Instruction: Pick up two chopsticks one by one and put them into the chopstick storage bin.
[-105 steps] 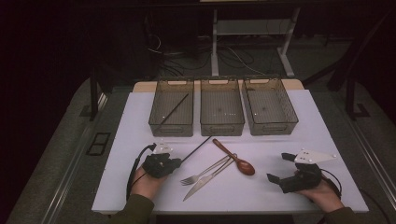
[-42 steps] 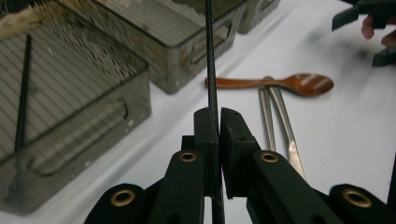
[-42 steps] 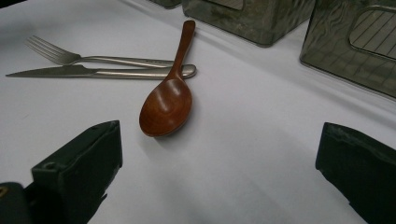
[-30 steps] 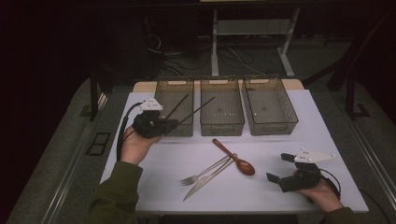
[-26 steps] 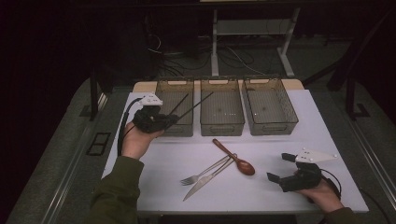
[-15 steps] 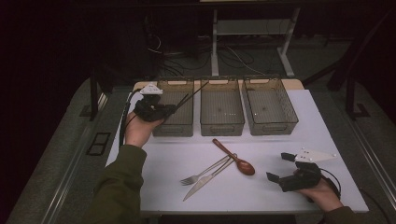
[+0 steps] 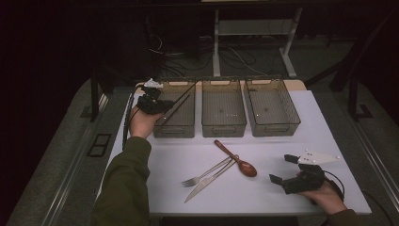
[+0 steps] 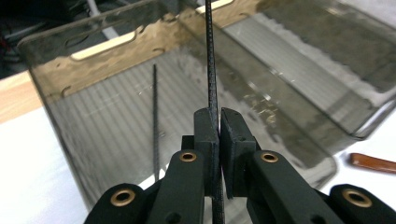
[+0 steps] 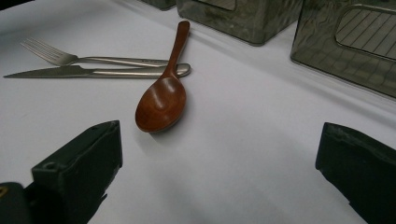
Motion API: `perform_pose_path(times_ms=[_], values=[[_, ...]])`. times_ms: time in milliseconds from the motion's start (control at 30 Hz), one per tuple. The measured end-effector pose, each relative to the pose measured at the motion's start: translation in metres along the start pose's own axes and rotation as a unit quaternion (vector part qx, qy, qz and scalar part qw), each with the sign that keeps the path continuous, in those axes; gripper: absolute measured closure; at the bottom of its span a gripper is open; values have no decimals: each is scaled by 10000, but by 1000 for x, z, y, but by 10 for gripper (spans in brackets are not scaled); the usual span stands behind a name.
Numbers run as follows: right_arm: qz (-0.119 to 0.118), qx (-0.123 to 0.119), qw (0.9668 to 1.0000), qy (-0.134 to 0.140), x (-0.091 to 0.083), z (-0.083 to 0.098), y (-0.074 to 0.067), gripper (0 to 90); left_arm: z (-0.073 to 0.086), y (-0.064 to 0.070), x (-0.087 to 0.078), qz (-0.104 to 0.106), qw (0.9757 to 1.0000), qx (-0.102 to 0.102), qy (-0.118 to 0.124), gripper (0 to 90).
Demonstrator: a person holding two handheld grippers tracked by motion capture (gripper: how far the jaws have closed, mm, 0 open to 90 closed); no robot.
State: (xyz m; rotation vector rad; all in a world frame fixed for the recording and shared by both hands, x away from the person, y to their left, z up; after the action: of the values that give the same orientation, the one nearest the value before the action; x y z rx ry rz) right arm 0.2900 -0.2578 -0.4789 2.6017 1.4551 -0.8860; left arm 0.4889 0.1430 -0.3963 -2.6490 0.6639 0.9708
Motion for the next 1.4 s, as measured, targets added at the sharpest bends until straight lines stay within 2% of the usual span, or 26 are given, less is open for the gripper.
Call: perform_pose_path(times_ms=[133, 367, 633, 967, 1067, 1100, 1267, 1400], values=[[1, 17, 10000, 10, 0, 0, 0, 1, 5, -9, 8, -83, 9997, -161, -147, 849], [-2, 20, 10000, 7, -1, 0, 0, 1, 14, -20, 19, -271, 9982, -288, -442, 849], [-3, 24, 10000, 10, -1, 0, 0, 1, 18, -20, 26, -329, 9973, -231, -616, 849], [-6, 15, 10000, 12, -1, 0, -1, 1, 18, -15, 30, -273, 9973, -147, -669, 846], [-4, 12, 10000, 15, -1, 0, 0, 1, 18, -14, 30, -280, 9972, -222, -659, 841], [-4, 16, 10000, 18, -1, 0, 0, 1, 18, -15, 31, -286, 9974, -158, -636, 839], [-5, 11, 10000, 13, -1, 0, -1, 1, 15, -14, 28, -367, 9978, -166, -535, 753], [-8, 9, 10000, 13, -1, 0, -1, 1, 12, -12, 24, -311, 9984, -154, -445, 704]])
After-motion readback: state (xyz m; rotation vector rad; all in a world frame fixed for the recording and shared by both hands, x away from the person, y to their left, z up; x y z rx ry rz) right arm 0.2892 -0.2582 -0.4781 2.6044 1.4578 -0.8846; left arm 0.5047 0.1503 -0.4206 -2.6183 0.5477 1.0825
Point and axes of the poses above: each handheld gripper's, and its own axes: x roughly forward along the jaws, z roughly out of its underside, y roughly to its right, the point moved 7 cm from there along x, roughly forward along the jaws, and after that the axes turned 11 degrees about -z, right-handed, at the moved point
